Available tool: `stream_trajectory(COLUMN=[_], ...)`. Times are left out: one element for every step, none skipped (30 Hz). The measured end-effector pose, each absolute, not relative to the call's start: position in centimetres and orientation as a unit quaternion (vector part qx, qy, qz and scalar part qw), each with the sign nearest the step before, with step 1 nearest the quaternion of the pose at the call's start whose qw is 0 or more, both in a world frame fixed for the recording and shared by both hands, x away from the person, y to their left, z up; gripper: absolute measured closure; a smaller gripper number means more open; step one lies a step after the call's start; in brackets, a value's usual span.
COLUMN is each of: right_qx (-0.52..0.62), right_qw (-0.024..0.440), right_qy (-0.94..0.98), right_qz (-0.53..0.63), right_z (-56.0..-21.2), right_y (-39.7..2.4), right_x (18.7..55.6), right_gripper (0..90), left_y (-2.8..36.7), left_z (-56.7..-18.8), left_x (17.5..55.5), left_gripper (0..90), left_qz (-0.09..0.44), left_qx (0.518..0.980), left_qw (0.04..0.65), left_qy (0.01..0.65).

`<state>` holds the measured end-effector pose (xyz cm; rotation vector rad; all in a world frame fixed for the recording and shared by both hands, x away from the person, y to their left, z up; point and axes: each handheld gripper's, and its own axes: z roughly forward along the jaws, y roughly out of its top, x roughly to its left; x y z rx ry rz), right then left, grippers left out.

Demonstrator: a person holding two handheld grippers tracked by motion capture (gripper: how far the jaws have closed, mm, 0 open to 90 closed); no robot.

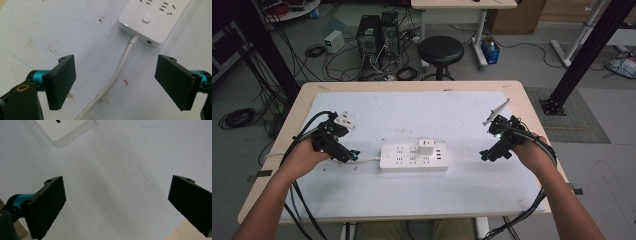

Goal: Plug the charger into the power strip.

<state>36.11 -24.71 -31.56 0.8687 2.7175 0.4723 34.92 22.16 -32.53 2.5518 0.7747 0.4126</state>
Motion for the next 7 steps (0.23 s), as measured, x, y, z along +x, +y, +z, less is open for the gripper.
stream_trajectory(right_qx=[0.299, 0.301, 0.299, 0.301, 0.301, 0.303, 0.302], right_qw=[0.124, 0.123, 0.124, 0.124, 0.125, 0.124, 0.127], right_qy=[0.932, 0.932, 0.932, 0.931, 0.931, 0.930, 0.930], right_qz=[0.162, 0.162, 0.163, 0.162, 0.163, 0.164, 0.167], right_z=[-31.68, -31.76, -31.80, -31.79, -31.78, -31.76, -31.80], right_y=[-24.75, -24.81, -24.90, -24.96, -25.04, -25.07, -25.17], right_x=[36.11, 36.11, 36.14, 36.13, 36.14, 36.12, 36.16], right_gripper=[0.8, 0.8, 0.8, 0.8, 0.8, 0.7, 0.8], left_y=[22.16, 22.20, 22.24, 22.26, 22.28, 22.30, 22.33], left_z=[-32.56, -32.56, -32.58, -32.59, -32.61, -32.68, -32.72], left_x=[34.91, 34.95, 34.97, 35.00, 35.01, 35.04, 35.05], left_gripper=[17.3, 17.3, 17.3, 17.3, 17.3, 17.3, 17.3], left_qz=[0.148, 0.148, 0.148, 0.148, 0.148, 0.148, 0.148], left_qx=[0.921, 0.922, 0.922, 0.922, 0.922, 0.921, 0.921], left_qw=[0.221, 0.221, 0.223, 0.223, 0.223, 0.225, 0.224], left_qy=[0.284, 0.281, 0.281, 0.281, 0.281, 0.283, 0.284])
